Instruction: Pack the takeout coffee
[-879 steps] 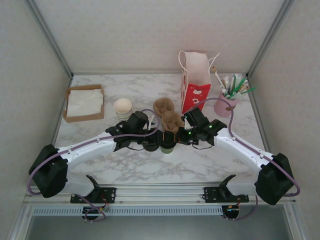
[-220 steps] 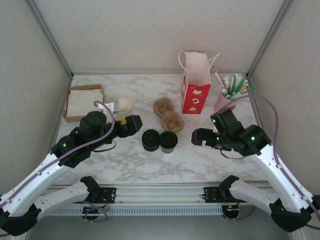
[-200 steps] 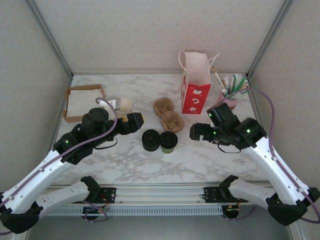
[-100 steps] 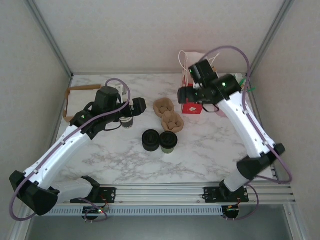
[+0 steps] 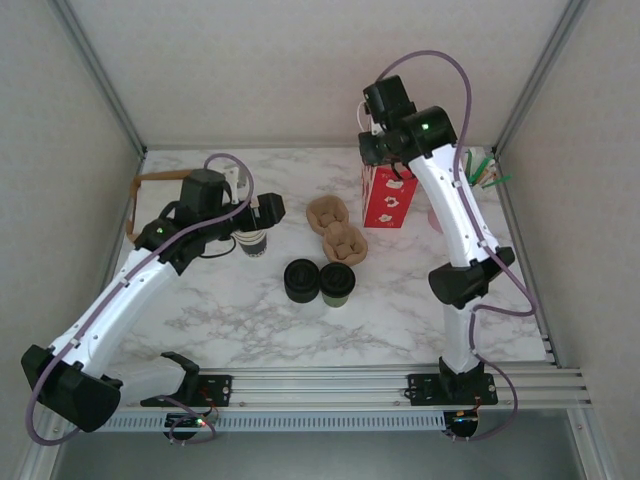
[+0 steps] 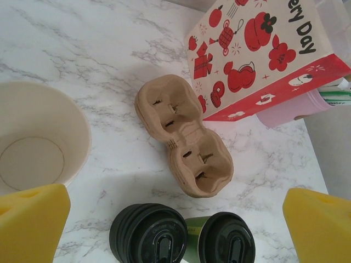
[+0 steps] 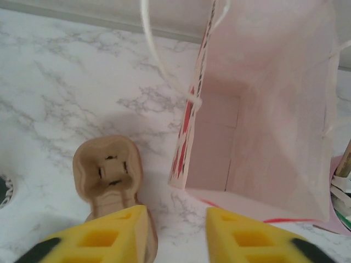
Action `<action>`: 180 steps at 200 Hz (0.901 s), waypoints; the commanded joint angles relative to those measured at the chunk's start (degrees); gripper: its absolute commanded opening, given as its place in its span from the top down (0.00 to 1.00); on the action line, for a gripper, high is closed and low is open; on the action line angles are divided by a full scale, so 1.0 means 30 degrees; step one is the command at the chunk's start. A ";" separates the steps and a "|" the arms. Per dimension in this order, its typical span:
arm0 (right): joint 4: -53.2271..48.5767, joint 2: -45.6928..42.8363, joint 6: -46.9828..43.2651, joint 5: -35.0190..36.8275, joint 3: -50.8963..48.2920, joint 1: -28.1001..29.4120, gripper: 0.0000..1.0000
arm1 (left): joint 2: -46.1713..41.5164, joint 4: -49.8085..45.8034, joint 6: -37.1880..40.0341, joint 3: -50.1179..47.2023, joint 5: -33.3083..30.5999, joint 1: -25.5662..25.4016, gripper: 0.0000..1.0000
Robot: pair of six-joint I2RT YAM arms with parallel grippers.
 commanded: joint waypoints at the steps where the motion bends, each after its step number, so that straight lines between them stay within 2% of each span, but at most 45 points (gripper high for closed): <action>1: -0.0513 0.1103 -0.0794 0.0867 0.1033 -0.0533 0.72 | -0.0820 0.0521 0.0377 -0.0406 0.0540 0.0204 0.00; 33: 0.0129 0.1625 -0.0940 0.0054 0.1098 -0.1221 0.71 | -0.1325 0.0889 0.0180 -0.0890 0.0660 0.0211 0.00; 120: 0.0074 0.2734 -0.1337 -0.1669 0.1361 -0.1274 0.72 | -0.1691 0.1409 -0.0229 -0.1686 0.1034 0.0211 0.00; 153: 0.0012 0.3239 -0.1310 -0.1736 0.1357 -0.1262 0.77 | -0.1839 0.1373 -0.0367 -0.1831 0.1063 0.0211 0.00; 180: -0.0126 0.3288 -0.1198 -0.1827 0.1562 -0.1270 0.87 | -0.1919 0.1292 -0.0424 -0.1803 0.1069 0.0211 0.00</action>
